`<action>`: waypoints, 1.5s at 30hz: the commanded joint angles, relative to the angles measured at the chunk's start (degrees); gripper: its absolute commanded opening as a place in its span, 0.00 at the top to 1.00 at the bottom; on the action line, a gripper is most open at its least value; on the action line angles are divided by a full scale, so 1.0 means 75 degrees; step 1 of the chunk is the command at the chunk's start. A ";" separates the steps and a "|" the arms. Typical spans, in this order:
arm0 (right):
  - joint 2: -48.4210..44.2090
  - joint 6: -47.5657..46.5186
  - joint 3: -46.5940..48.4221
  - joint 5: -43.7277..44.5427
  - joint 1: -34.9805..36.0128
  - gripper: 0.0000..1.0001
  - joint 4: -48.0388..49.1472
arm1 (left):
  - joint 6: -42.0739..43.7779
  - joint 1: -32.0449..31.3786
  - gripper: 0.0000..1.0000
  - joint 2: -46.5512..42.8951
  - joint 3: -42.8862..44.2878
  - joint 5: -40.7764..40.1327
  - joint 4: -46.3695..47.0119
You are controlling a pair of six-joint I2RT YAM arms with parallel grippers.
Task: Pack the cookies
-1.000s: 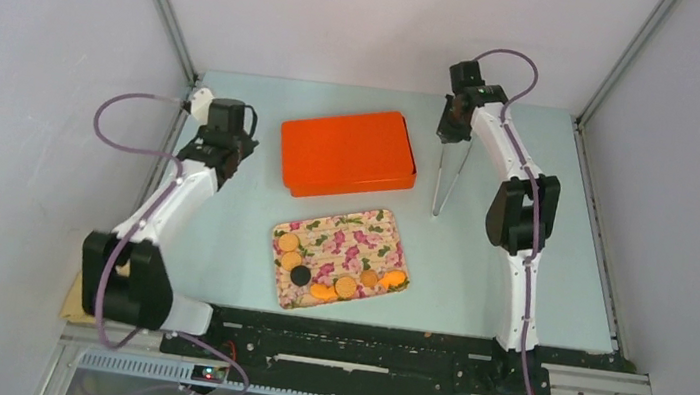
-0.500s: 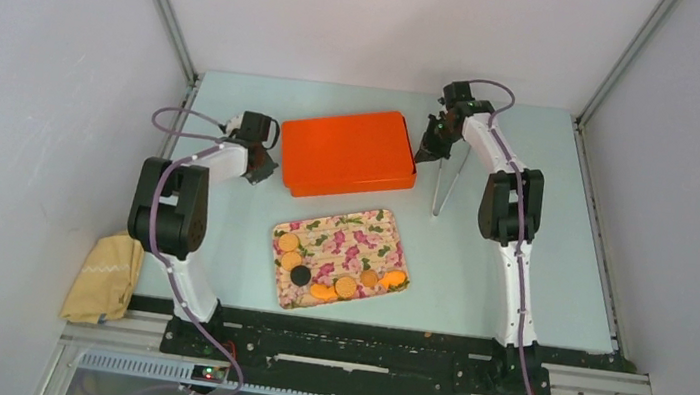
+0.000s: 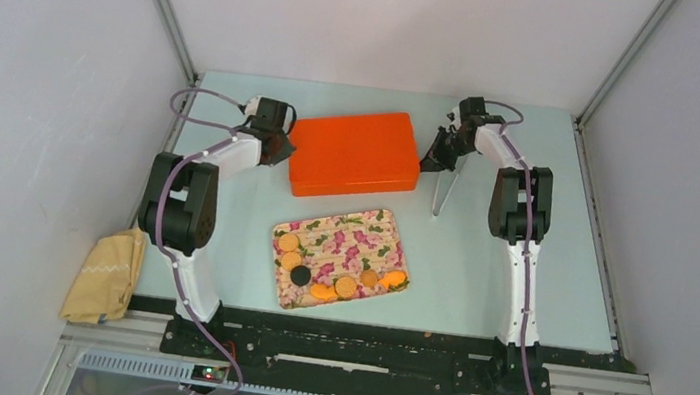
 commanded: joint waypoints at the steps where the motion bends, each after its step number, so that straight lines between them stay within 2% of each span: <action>1: -0.0666 0.0460 -0.0230 -0.0923 0.0304 1.00 0.0349 | -0.0331 -0.0551 1.00 -0.0030 -0.0113 0.0987 0.0422; 4: -0.0985 0.0559 -0.0461 0.0190 0.0279 1.00 0.0233 | -0.0212 -0.0540 1.00 -0.0158 -0.0181 0.0848 0.0315; 9: -0.2468 0.0710 -0.1535 0.2448 0.0304 1.00 0.0754 | -0.0118 -0.0539 1.00 -0.0358 -0.0202 0.0819 0.0260; 14: -0.3635 0.0274 -0.1696 0.4474 0.0780 1.00 0.0738 | -0.0105 -0.0539 1.00 -0.0364 -0.0174 0.0831 0.0255; 17: -0.4023 -0.0117 -0.1701 0.5161 0.1145 1.00 0.0875 | -0.0116 -0.0545 1.00 -0.0341 -0.0161 0.0860 0.0266; 24: -0.3224 -0.0271 -0.1126 0.4935 0.1452 1.00 0.0127 | -0.0083 -0.0539 1.00 -0.0327 -0.0139 0.0899 0.0280; 27: -0.2955 -0.0178 -0.1522 0.4919 0.1453 1.00 0.0017 | -0.0059 -0.0539 1.00 -0.0325 -0.0109 0.0913 0.0281; 31: -0.2998 -0.0005 -0.2662 0.4869 0.1384 1.00 0.0153 | 0.0016 -0.0539 1.00 -0.0322 -0.0050 0.0974 0.0286; 35: -0.2773 -0.0041 -0.2596 0.4624 0.1310 1.00 -0.0162 | 0.0041 -0.0539 1.00 -0.0291 0.0016 0.1063 0.0305; 40: -0.3288 -0.0119 -0.2599 0.4736 0.1459 1.00 0.0175 | 0.0104 -0.0551 1.00 -0.0437 -0.0033 0.1028 0.0304; 45: -0.4142 -0.0323 -0.2721 0.5281 0.1816 1.00 0.0654 | 0.0174 -0.0551 1.00 -0.1062 -0.0252 0.0510 0.0047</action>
